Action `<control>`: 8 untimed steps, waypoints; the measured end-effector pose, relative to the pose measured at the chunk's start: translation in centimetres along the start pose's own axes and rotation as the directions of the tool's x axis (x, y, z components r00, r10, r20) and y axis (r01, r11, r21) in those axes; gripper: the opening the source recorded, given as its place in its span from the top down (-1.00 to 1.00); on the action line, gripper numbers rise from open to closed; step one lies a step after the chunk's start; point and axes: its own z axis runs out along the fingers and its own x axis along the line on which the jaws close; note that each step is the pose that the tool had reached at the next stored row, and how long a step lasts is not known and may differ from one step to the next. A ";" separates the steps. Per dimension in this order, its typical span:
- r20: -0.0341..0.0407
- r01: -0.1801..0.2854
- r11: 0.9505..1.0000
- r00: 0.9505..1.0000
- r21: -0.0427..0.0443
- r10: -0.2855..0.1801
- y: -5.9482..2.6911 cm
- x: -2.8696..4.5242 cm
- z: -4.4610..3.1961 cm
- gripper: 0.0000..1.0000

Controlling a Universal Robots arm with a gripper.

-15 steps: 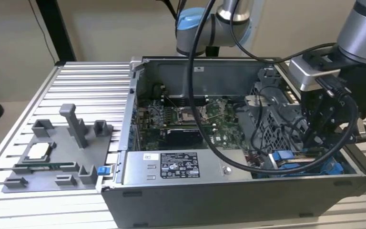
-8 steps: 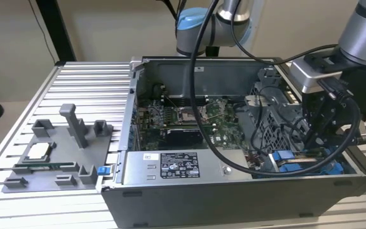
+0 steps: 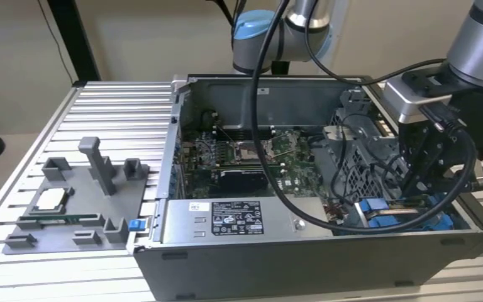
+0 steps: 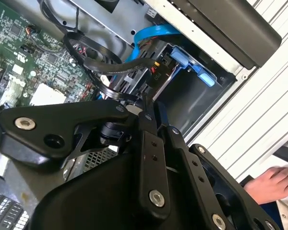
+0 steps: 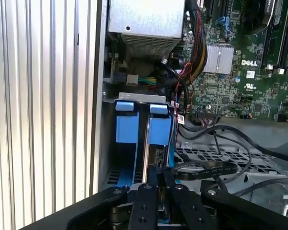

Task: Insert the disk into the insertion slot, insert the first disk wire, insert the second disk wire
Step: 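Insert the second disk wire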

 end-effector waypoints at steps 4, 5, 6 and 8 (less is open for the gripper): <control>0.000 0.000 1.000 1.000 0.000 0.000 -0.10 -0.03 0.40 1.00; 0.000 0.000 1.000 1.000 0.000 0.000 -0.12 -0.05 0.51 1.00; 0.000 0.000 1.000 1.000 0.000 0.000 -0.13 -0.08 0.61 1.00; 0.000 0.000 1.000 1.000 0.000 0.000 -0.17 -0.13 0.77 1.00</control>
